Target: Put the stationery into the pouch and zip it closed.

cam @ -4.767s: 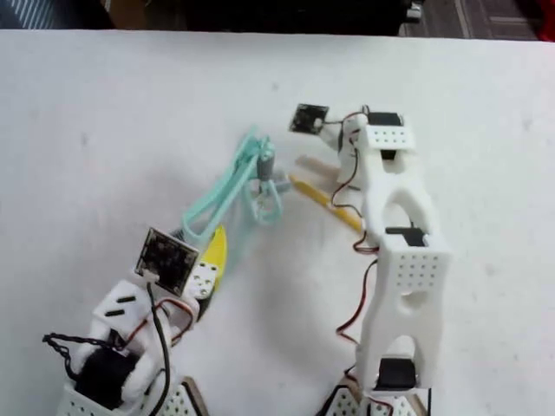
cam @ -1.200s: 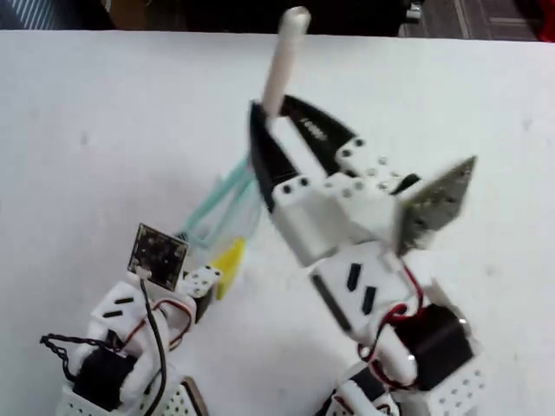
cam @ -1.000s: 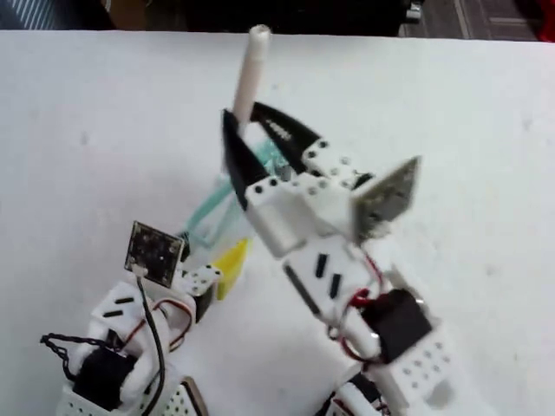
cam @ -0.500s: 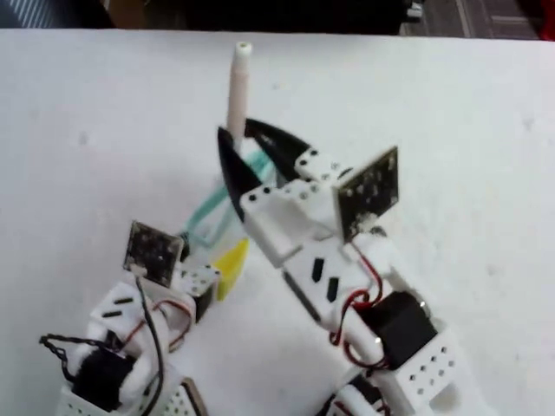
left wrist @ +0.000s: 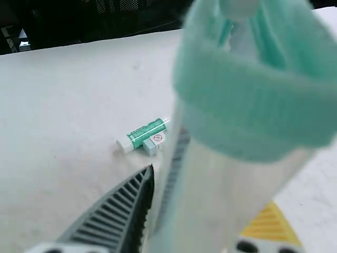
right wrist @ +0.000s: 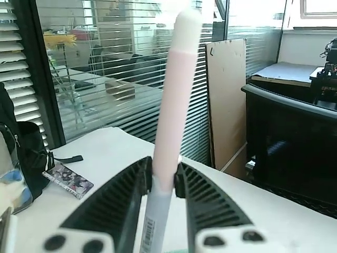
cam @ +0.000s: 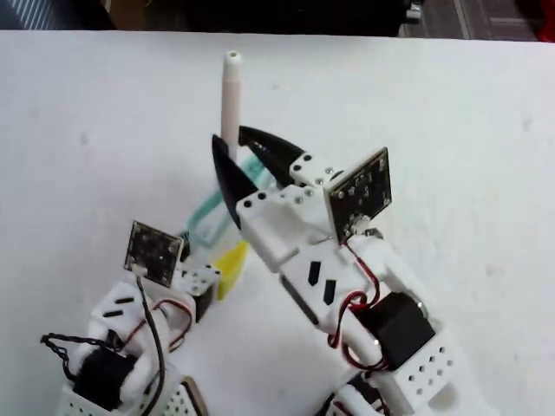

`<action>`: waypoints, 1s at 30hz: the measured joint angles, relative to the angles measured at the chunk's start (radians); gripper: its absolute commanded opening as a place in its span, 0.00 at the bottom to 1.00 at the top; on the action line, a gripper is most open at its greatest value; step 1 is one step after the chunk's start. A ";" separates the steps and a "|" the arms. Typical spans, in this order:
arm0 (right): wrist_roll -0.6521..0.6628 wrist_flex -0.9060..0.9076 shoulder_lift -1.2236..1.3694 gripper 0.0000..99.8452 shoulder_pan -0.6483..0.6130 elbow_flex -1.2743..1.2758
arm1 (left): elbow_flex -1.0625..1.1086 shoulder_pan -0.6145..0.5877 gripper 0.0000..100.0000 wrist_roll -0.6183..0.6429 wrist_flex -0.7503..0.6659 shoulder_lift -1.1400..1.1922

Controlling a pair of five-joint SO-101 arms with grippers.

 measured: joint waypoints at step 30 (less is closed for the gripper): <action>0.080 -0.055 0.000 0.17 -0.063 0.061 | 0.000 -0.072 0.23 0.011 0.000 0.002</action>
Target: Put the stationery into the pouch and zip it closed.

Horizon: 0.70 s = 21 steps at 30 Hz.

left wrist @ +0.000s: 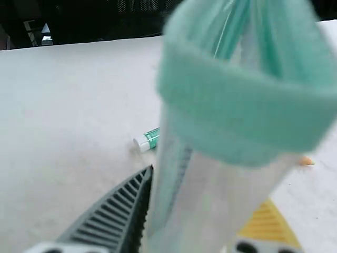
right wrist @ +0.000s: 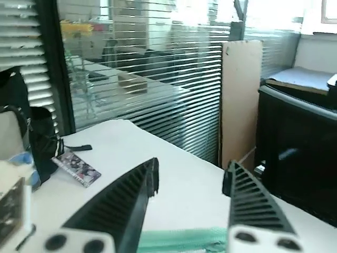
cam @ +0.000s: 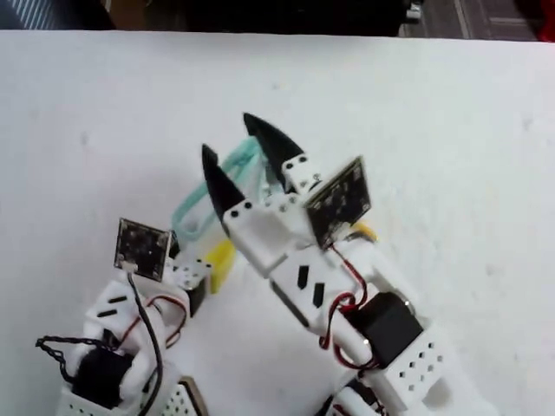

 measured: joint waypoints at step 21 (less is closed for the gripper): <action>0.060 0.328 0.123 0.17 0.411 -0.262 | 0.000 -0.002 0.23 0.000 0.000 0.000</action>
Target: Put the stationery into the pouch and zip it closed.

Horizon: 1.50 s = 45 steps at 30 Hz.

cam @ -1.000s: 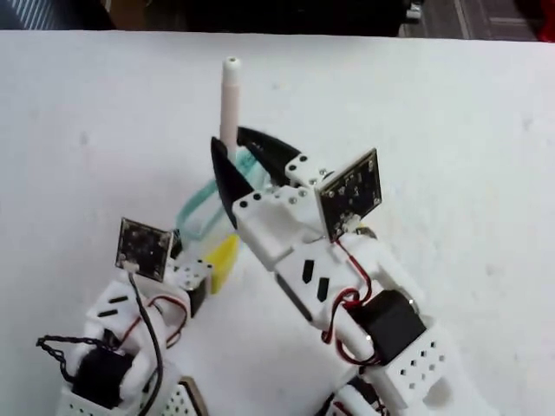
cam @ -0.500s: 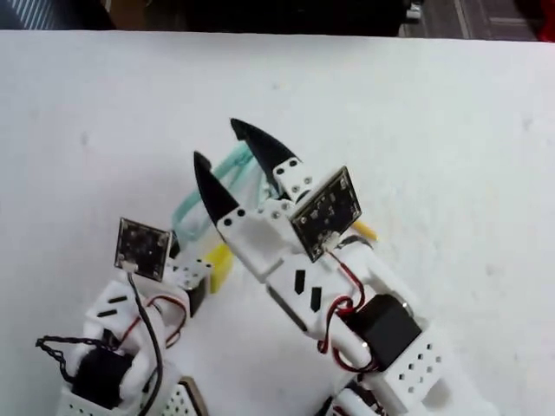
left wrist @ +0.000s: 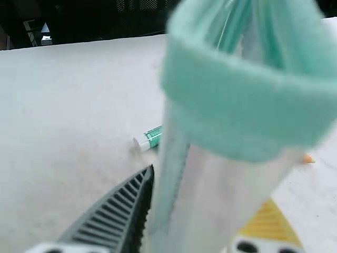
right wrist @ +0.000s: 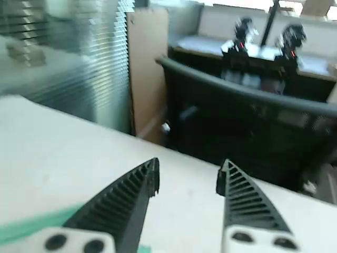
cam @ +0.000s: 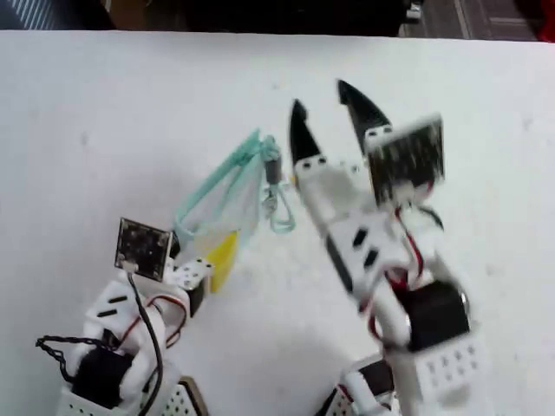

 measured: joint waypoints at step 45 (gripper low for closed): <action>0.315 0.170 1.298 0.03 0.199 -0.256 | 0.008 0.000 0.23 0.000 -0.018 0.000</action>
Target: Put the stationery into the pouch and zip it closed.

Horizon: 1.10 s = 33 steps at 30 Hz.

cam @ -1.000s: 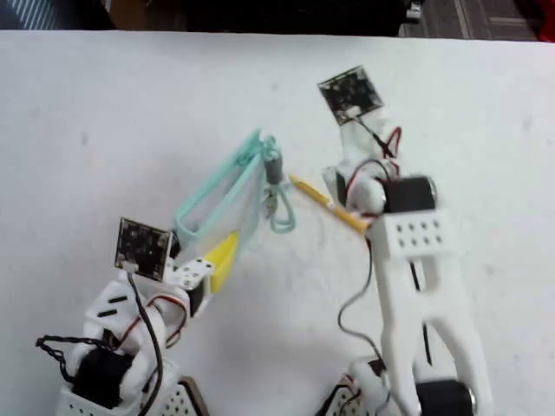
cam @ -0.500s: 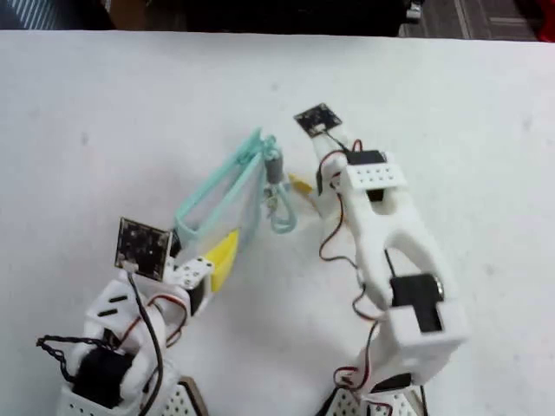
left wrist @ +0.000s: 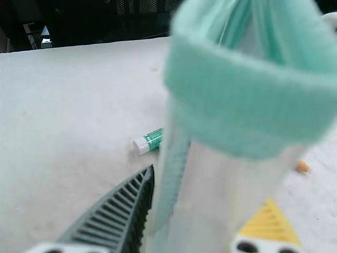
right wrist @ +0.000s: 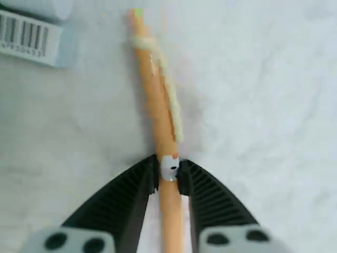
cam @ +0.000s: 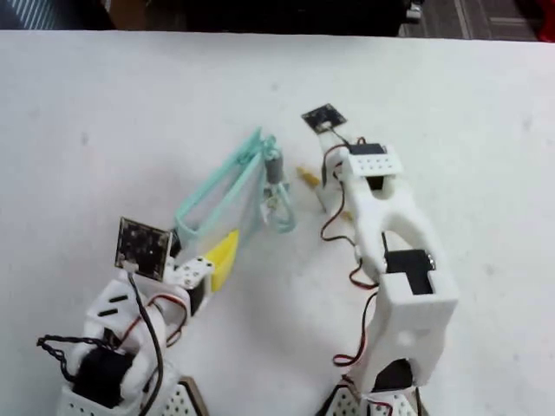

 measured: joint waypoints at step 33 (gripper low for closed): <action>0.000 0.002 0.003 0.02 -0.002 0.000 | 0.000 0.000 0.23 0.000 0.000 0.000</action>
